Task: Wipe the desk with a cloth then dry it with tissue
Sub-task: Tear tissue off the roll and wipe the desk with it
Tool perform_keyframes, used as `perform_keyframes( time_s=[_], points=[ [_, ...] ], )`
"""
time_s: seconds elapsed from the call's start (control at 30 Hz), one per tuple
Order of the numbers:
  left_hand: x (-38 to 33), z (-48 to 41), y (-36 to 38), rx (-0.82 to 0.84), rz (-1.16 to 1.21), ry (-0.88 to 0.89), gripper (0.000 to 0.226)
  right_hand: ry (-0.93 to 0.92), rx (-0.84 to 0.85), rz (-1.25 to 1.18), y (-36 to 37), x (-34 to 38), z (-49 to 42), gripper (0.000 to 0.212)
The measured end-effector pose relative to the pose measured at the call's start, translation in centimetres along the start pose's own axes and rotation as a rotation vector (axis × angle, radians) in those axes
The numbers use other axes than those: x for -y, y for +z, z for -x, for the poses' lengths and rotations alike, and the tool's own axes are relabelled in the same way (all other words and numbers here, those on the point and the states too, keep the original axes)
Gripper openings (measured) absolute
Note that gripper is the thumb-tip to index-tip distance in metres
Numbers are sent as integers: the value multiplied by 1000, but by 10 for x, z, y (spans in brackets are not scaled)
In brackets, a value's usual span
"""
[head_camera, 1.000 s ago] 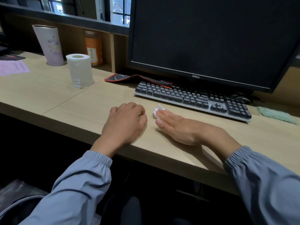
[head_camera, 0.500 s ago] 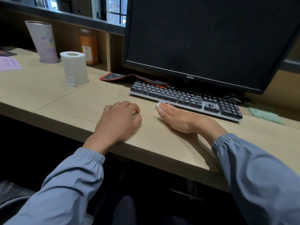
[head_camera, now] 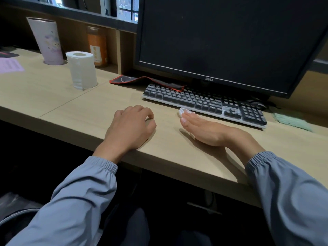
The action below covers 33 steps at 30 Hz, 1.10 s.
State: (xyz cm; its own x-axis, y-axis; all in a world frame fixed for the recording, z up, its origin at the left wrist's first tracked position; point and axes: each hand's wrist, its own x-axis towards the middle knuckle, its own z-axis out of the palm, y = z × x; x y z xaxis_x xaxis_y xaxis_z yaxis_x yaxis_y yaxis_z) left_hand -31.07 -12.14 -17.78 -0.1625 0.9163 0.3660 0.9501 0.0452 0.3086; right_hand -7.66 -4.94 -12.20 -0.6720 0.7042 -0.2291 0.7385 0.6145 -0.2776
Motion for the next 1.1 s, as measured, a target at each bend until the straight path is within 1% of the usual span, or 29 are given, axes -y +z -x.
perform_keyframes(
  time_s=[0.13,0.3,0.5,0.73,0.9,1.0,1.1],
  points=[
    [-1,-1,0,4,-1,-5,31,-11,14,-5,4,10,23,64],
    [-1,-1,-1,1,-8,-10,30,-26,0,39,31,18,62,72],
    [-3,-1,-1,1,-21,-19,30,-64,12,75,51,46,117,74],
    [-7,1,-4,28,-48,-15,32,-90,-20,135,60,51,137,73],
    [-7,2,-4,36,-54,-6,33,-111,-33,207,65,39,152,64],
    [-8,2,-3,29,-69,-2,35,-103,-33,258,67,38,152,69],
    [-10,2,-2,17,-82,-4,34,-132,-61,246,68,45,142,70]
  ],
)
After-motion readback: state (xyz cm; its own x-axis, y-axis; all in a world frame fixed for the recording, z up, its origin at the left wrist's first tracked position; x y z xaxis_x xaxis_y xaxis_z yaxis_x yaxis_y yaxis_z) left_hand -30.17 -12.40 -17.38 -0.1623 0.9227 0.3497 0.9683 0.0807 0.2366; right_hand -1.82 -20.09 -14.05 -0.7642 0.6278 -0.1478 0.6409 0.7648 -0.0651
